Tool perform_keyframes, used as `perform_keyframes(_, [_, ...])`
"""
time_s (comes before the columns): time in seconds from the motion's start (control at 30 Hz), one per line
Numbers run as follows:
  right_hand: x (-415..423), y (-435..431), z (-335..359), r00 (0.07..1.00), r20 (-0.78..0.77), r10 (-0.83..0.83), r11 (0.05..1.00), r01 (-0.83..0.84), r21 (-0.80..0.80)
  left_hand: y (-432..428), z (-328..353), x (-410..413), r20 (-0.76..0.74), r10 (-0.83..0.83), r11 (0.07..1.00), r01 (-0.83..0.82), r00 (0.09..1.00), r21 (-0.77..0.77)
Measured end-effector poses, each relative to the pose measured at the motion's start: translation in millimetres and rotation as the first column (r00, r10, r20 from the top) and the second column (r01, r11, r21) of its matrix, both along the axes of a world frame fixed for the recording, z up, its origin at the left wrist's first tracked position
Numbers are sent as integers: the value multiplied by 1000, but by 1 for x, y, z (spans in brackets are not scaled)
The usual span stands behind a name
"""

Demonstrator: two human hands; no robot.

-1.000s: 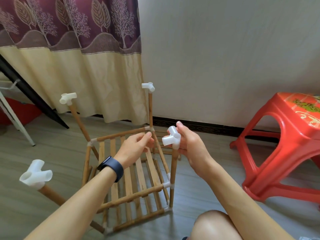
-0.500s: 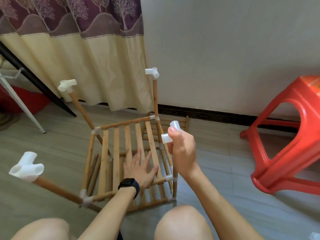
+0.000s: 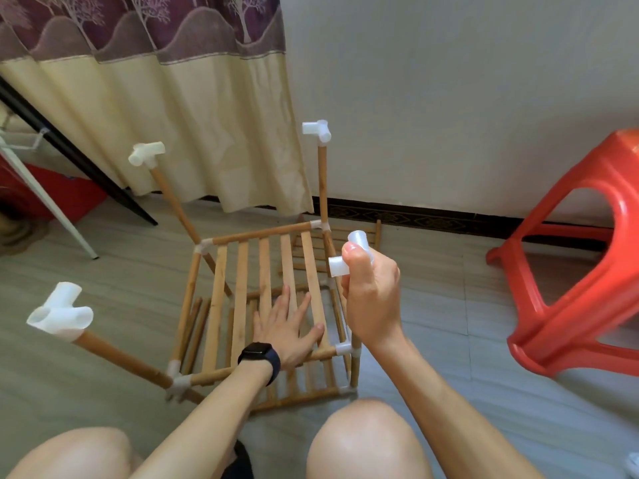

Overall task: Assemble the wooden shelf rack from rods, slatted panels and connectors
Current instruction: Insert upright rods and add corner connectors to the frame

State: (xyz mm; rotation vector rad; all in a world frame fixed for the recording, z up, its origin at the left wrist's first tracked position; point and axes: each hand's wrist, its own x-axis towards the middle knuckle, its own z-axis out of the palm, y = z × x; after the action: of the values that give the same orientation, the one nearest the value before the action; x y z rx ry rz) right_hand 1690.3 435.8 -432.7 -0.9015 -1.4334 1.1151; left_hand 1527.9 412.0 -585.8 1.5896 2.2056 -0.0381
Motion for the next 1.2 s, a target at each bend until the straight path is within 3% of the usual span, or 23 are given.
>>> perform_keyframes(0.33, [67, -8, 8, 982, -2, -188, 980, 187, -62, 20, -5, 71, -7, -156, 987, 156, 988, 25])
perform_keyframes(0.43, [76, -7, 5, 978, -53, -200, 977, 194, -93, 25, -7, 76, -17, -169, 985, 170, 985, 21])
perform_keyframes(0.87, [69, -16, 6, 989, 20, -148, 988, 149, -43, 17, 5, 70, -44, -192, 981, 191, 980, -25])
perform_keyframes(1.07, [83, -27, 23, 962, 232, -141, 986, 157, -53, 16, 53, 57, -75, -227, 974, 225, 971, -40])
perform_keyframes(1.2, [88, -37, 48, 912, 225, -342, 938, 317, 139, 23, 127, 25, -92, -228, 970, 235, 969, 68])
